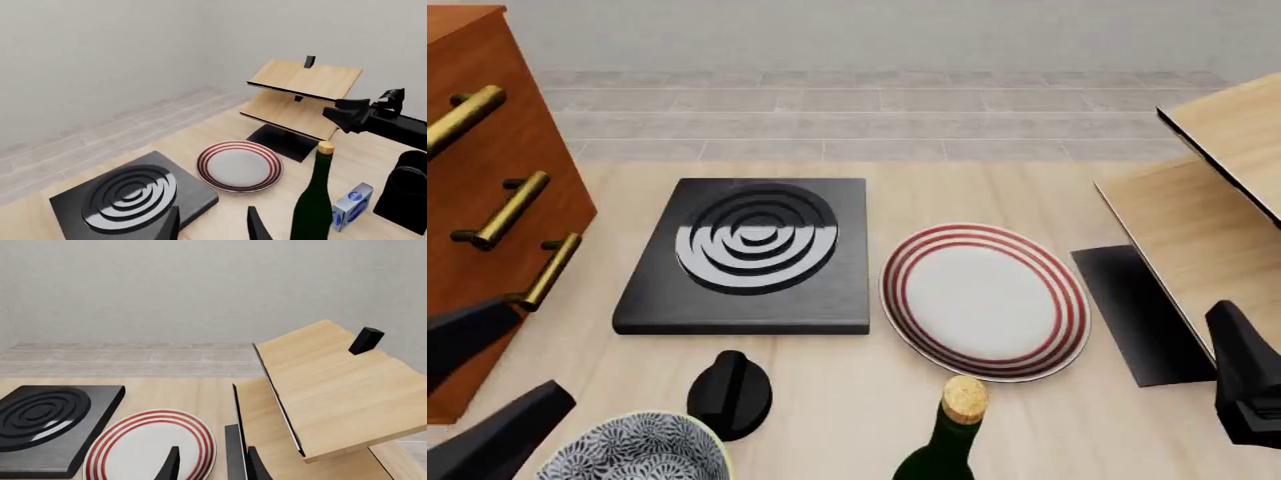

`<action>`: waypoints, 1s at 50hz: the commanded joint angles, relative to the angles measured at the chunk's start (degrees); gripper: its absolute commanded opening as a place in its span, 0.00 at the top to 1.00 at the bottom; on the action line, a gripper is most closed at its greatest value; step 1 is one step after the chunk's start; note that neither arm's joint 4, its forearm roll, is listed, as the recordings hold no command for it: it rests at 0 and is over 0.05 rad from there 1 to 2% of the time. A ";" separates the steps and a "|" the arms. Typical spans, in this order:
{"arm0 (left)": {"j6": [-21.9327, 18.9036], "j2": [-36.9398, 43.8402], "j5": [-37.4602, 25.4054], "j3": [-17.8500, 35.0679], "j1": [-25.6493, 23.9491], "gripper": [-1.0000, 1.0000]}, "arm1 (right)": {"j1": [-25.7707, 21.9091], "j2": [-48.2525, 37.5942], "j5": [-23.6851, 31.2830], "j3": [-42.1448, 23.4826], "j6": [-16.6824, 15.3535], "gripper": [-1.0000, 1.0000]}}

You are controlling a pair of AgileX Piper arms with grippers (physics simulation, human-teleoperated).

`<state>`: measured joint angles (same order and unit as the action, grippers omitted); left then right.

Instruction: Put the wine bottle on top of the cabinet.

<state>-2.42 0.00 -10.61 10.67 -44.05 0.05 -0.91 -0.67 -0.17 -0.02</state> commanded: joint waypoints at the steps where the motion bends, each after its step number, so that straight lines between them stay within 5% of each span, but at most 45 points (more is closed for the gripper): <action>1: 2.84 0.00 -0.01 0.50 -4.51 0.00 | 0.01 -0.02 -0.01 0.00 0.00 0.00; 22: 4.66 0.32 4.13 -3.81 -13.96 0.00 | 0.00 0.00 0.00 0.00 0.00 0.00; 35: 5.86 10.33 15.35 -6.07 -18.13 0.00 | 0.00 -0.01 0.00 0.00 0.01 0.00; 46: 5.40 27.87 33.53 -7.97 -22.94 0.00 | -0.01 -0.02 0.00 0.00 0.00 0.00; 47: 5.89 36.68 41.57 -8.05 -24.55 0.00 | -0.01 0.00 0.00 0.00 0.00 0.00; 50: 5.77 41.73 46.62 -8.31 -25.06 0.00 | -0.01 0.01 0.00 0.00 -0.01 0.00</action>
<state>3.03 24.06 18.51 3.61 -65.24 0.05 -0.91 -0.67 -0.17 -0.02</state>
